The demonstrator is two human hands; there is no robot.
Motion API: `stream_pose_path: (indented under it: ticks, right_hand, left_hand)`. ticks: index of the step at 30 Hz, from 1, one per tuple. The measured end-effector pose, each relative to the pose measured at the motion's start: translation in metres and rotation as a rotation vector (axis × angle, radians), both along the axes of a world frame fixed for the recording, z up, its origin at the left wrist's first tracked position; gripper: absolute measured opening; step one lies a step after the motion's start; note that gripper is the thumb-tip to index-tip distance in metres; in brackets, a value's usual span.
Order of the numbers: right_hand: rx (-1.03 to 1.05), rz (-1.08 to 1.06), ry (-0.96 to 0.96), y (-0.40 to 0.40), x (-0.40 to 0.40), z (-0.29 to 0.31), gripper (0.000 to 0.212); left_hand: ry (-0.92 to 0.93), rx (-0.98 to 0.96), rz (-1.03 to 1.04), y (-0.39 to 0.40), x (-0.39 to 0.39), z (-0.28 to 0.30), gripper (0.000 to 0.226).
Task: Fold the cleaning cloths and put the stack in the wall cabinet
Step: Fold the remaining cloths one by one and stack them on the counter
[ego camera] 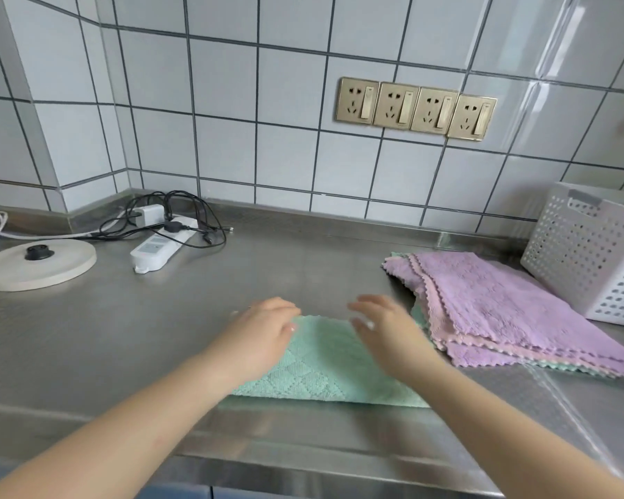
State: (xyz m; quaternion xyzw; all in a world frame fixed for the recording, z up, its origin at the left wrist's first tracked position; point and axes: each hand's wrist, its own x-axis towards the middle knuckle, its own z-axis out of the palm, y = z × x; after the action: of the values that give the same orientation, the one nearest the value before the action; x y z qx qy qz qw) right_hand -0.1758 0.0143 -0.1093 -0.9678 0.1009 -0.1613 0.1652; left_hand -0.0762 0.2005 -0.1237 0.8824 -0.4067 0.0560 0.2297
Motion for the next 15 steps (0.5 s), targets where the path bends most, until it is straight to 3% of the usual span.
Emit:
stream_pose_path:
  ticks: [3,7,8,12,15]
  right_hand:
    - [-0.144,0.084,0.187,0.034,0.004,-0.022,0.047]
    - [-0.200,0.020,0.283,0.023,-0.009,-0.034,0.104]
    - [-0.201,-0.003,0.295,0.016,-0.014,-0.033,0.110]
    - [-0.234,-0.074,0.337,-0.009,-0.025,-0.031,0.111]
    - [-0.235,-0.072,0.356,-0.016,-0.024,-0.027,0.076]
  left_hand:
    - [-0.048,0.161,-0.068,-0.021,-0.024,-0.020,0.047]
    - [-0.026,0.305,0.001,-0.017,-0.028,-0.030,0.051]
    - [-0.022,0.322,0.002,-0.013,-0.029,-0.029,0.051]
    - [-0.008,0.350,-0.001,-0.006,-0.024,-0.025,0.055]
    - [-0.046,0.201,-0.047,-0.004,-0.030,-0.021,0.050]
